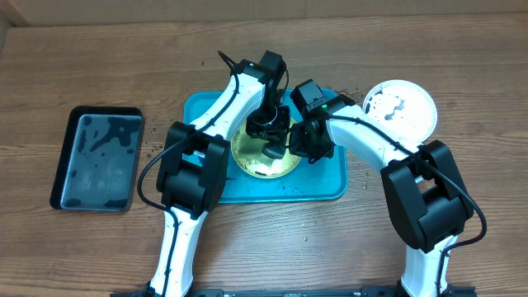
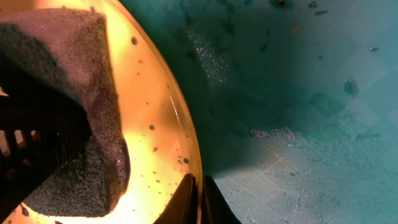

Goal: Clean dirty plates on tray and stack at the side
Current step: 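Scrub the yellow plate with the sponge while the right gripper holds it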

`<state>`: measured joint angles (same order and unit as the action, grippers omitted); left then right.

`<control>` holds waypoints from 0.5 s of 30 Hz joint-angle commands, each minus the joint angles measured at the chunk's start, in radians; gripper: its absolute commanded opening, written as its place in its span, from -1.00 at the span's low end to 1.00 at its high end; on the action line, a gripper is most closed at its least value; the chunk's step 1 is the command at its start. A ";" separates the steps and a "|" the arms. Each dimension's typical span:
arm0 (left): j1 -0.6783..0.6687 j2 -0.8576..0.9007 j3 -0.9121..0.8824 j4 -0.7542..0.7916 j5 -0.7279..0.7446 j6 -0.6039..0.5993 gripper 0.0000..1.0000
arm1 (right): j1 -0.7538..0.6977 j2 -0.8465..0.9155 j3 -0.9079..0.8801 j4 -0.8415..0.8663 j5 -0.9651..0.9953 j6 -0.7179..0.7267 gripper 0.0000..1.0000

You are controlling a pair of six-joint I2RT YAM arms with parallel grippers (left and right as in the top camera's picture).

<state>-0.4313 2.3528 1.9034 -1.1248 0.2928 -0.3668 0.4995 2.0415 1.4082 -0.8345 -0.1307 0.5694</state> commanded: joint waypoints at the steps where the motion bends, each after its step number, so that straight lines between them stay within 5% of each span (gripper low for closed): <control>1: -0.023 0.069 -0.037 -0.018 -0.020 0.027 -0.92 | 0.018 -0.003 0.013 0.004 -0.030 -0.015 -0.93; 9: 0.092 0.069 -0.010 -0.198 -0.452 -0.156 -0.92 | 0.018 -0.003 0.013 -0.001 -0.027 -0.015 -0.93; 15: 0.183 0.067 0.052 -0.275 -0.483 -0.161 -0.91 | 0.018 -0.003 0.013 0.002 -0.026 -0.015 -0.92</control>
<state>-0.3138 2.3638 1.9305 -1.3911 -0.0193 -0.4889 0.5323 2.0415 1.4082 -0.8261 -0.1875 0.5610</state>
